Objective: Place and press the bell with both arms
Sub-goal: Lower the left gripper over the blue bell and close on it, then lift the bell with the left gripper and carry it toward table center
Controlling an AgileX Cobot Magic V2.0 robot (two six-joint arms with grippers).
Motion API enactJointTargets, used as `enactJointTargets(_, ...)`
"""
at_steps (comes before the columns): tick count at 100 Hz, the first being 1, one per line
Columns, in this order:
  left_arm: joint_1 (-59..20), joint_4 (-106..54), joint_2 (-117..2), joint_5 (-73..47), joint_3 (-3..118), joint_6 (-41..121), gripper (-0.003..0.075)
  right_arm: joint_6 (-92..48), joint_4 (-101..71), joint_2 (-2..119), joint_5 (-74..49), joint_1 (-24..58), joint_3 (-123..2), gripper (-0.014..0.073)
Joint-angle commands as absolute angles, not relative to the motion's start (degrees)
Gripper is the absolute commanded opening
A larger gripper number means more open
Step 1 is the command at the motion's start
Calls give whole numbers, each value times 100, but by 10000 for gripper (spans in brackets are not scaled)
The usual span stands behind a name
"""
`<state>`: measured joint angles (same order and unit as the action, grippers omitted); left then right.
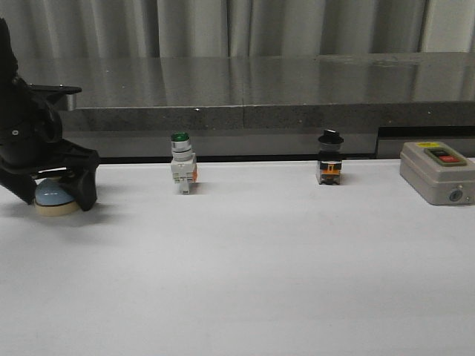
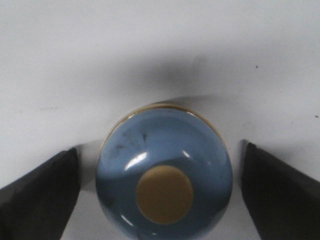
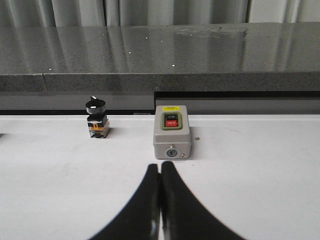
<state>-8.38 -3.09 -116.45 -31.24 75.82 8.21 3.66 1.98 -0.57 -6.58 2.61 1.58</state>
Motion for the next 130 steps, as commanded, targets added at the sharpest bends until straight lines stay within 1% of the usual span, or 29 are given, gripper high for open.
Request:
enactJointTargets(1,-864,-342,-11372,-2940,7730,823,479,340,251,-153,-170,220,73,-60)
enactJointTargets(12,-864,-342,-11372,-2987,7730,823,309,340,251,-153,-170,220,73,-60)
enactJointTargets(19,-864,-342,-11337,-3038,7730,823,240,340,251,-153,-170,220,73,-60)
enactJointTargets(26,-864,-342,-11266,-3118,7730,823,208,340,251,-153,-170,220,73,-60)
enactJointTargets(51,-886,-499,-10585,-3454,7730,823,204,340,251,-153,-170,220,73,-60)
enactJointTargets(65,-1114,-653,-10100,-3668,7730,823,202,340,251,-153,-170,220,73,-60)
enactJointTargets(81,-1723,-663,-9778,-3750,7730,823,199,340,251,-153,-170,220,73,-60)
enactJointTargets(96,-2456,-663,-9776,-3689,7730,823,199,340,251,-153,-170,220,73,-60)
enactJointTargets(115,-3331,-663,-9922,-3147,7730,823,199,340,251,-153,-170,220,73,-60)
enactJointTargets(130,-3736,-663,-10233,-2792,7792,823,199,340,251,-153,-170,220,73,-60)
